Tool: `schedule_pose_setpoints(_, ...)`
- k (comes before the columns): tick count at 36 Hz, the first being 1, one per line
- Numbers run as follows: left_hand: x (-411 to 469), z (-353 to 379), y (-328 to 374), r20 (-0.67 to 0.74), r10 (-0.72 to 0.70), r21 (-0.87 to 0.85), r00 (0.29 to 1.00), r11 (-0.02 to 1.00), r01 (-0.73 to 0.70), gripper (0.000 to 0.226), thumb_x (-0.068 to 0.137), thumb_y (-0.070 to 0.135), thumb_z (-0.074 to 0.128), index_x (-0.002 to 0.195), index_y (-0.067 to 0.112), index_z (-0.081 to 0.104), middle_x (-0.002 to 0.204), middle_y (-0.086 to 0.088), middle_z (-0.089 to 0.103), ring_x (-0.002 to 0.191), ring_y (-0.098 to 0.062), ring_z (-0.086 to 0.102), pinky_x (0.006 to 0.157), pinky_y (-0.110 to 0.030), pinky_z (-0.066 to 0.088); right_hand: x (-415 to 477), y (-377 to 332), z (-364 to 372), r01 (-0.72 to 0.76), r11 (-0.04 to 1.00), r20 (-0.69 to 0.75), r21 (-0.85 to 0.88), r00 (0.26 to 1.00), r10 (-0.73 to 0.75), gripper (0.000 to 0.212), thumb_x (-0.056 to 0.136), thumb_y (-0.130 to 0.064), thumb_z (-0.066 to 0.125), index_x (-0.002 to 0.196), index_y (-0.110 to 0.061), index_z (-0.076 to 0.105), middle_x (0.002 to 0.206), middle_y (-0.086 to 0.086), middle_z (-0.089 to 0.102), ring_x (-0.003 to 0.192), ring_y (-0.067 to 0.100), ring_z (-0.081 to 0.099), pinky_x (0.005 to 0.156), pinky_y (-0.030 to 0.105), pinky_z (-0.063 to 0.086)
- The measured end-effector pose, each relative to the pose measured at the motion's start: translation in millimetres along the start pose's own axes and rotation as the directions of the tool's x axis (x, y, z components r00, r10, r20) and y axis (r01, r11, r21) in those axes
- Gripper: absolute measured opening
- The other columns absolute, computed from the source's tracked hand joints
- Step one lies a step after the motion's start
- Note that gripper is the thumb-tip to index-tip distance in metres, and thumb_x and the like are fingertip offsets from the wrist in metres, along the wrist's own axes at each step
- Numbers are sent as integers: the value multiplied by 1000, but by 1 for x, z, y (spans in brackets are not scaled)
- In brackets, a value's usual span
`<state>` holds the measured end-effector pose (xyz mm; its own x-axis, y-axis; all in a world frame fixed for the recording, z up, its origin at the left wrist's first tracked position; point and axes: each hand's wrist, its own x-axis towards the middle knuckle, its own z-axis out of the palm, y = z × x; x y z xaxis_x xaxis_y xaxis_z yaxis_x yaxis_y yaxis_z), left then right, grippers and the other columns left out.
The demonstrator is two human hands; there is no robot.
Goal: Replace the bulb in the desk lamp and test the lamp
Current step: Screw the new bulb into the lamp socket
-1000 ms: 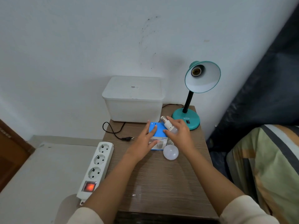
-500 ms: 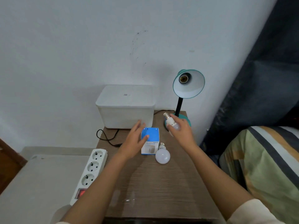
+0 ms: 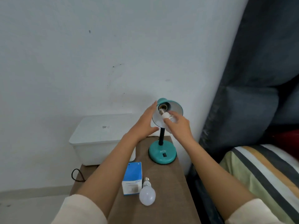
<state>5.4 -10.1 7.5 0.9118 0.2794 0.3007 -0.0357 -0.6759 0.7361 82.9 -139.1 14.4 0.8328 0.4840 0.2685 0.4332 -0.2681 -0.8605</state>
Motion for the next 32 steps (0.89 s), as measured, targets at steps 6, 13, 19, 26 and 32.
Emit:
schedule_pose_setpoints(6, 19, 3, -11, 21, 102, 4, 995, 995, -103, 110, 74, 10, 76, 144, 39, -3, 152, 11, 17, 136, 1, 18, 106, -9, 19, 15, 3, 10, 57, 996, 13, -67, 998, -56, 37, 89, -26, 53, 124, -14, 55, 116, 14, 62, 89, 15, 51, 76, 23, 40)
schedule_pose_setpoints(13, 27, 6, -24, -1, 188, 39, 982, 981, -188, 105, 76, 13, 76, 147, 34, 2, 151, 16, 15, 138, 2, 18, 106, -1, 16, 25, 7, 23, 38, 979, 14, -198, 999, -36, 42, 92, -30, 45, 131, -15, 45, 119, 17, 50, 109, 30, 49, 80, 32, 39)
schedule_pose_setpoints(19, 28, 5, -27, 21, 209, 65, 978, 976, -210, 105, 76, 11, 76, 146, 37, 3, 151, 17, 17, 137, 4, 18, 107, -3, 16, 28, 5, 29, -52, 975, -2, -218, 999, 53, 48, 93, -34, 45, 133, -11, 38, 127, 22, 41, 123, 37, 39, 95, 42, 40)
schedule_pose_setpoints(26, 28, 4, -30, 9, 217, 61, 976, 974, -217, 105, 76, 9, 76, 146, 39, 3, 152, 18, 17, 140, 1, 19, 111, -10, 19, 31, -1, 24, -93, 970, 100, -223, 988, 118, 59, 81, -25, 57, 132, -9, 33, 129, 19, 37, 122, 35, 39, 90, 37, 39)
schedule_pose_setpoints(32, 29, 7, -31, 16, 200, 67, 980, 977, -200, 109, 73, 7, 77, 145, 38, 1, 149, 19, 17, 135, 5, 18, 103, 1, 16, 28, -1, 18, -41, 986, -26, -163, 999, 37, 54, 76, -26, 67, 120, -5, 42, 110, 9, 52, 100, 22, 52, 73, 29, 42)
